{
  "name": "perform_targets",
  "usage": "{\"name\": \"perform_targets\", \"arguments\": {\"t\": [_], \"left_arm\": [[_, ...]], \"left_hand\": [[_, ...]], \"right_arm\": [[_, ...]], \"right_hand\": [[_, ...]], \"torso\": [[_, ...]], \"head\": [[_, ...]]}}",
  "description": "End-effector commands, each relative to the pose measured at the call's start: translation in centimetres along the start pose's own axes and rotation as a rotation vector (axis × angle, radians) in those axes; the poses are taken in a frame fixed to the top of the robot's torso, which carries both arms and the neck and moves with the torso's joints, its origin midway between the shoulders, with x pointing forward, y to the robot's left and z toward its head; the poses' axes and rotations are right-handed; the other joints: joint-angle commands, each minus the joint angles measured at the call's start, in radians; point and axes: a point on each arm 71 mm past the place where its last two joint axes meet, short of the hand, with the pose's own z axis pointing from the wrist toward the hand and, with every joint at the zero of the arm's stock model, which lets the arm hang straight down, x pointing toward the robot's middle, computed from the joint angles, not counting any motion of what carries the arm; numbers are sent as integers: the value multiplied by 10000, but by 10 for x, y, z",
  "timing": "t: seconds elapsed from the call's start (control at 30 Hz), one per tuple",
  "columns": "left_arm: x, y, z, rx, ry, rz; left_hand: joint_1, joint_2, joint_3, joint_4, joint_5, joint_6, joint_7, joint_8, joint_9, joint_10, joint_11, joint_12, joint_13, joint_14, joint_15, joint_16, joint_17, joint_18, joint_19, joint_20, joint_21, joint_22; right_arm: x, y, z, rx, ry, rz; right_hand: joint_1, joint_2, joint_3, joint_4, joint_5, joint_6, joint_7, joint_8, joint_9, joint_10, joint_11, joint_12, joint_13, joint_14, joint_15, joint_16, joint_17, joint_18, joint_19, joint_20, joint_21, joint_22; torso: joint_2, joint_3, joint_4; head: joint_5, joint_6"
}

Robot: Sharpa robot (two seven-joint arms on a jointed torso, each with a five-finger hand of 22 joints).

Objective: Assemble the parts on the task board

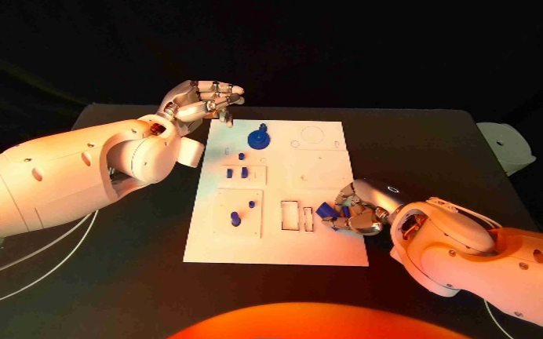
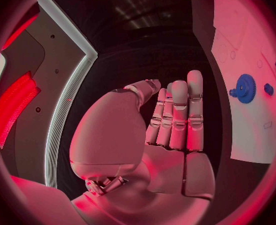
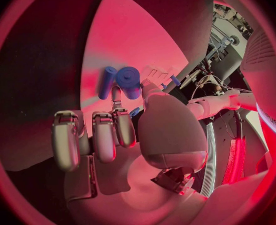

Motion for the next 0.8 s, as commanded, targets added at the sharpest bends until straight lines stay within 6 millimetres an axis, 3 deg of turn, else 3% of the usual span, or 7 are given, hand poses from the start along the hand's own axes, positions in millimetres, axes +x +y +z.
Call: {"name": "perform_targets", "arguments": {"t": [0.03,0.23,0.4,0.7,0.8], "left_arm": [[2,-1,0,79,130,-114],[2,-1,0,68,138,-117],[2,-1,0,61,143,-119],[2,-1,0,55,140,-118],[2,-1,0,56,145,-121]], "left_hand": [[-6,55,-56,-6,18,-45,-18,23,-15,-49,-3,57,11,-44,-5,-45,-10,66,-31,1,-47,-16],[-19,60,-63,1,20,-43,-20,27,-19,-63,-5,79,17,-44,-5,-44,-18,66,-28,1,-56,-23],[-19,60,-63,1,20,-43,-20,27,-19,-63,-5,79,17,-44,-5,-44,-18,66,-28,1,-56,-23],[-23,67,-63,4,23,-43,-21,30,-22,-71,-5,90,20,-44,-6,-44,-23,66,-27,2,-61,-27],[-23,67,-63,4,23,-43,-21,30,-22,-71,-5,90,20,-44,-6,-44,-23,66,-27,2,-61,-27]], "right_arm": [[4,1,2,-12,238,-507],[10,4,5,-62,391,-650],[9,5,5,-94,38,-499],[-2,11,-4,-395,-1166,375],[-8,16,-7,-536,-1417,687]], "right_hand": [[-33,32,-53,-6,8,-19,-15,66,17,169,-43,42,1156,826,-58,33,1413,-99,894,-57,58,2470],[54,90,-103,-29,35,36,-35,100,40,167,-57,36,1160,828,-68,38,1425,-100,895,-62,66,2473],[488,386,-87,-55,272,168,-87,154,79,221,-106,105,1250,832,-109,49,1454,-109,907,-94,111,2486],[1182,930,361,-49,110,606,-280,256,91,418,-275,364,1520,854,-245,89,1569,-164,979,-204,389,2561],[1272,1005,489,-57,120,682,-323,266,88,469,-313,437,1592,860,-277,98,1596,-179,997,-233,461,2581]], "torso": [[-7,2,1],[-13,-1,-12],[-11,-2,-8],[-20,5,-8],[-21,3,-16]], "head": [[18,-18],[56,-48],[54,-36],[46,-7],[44,26]]}}
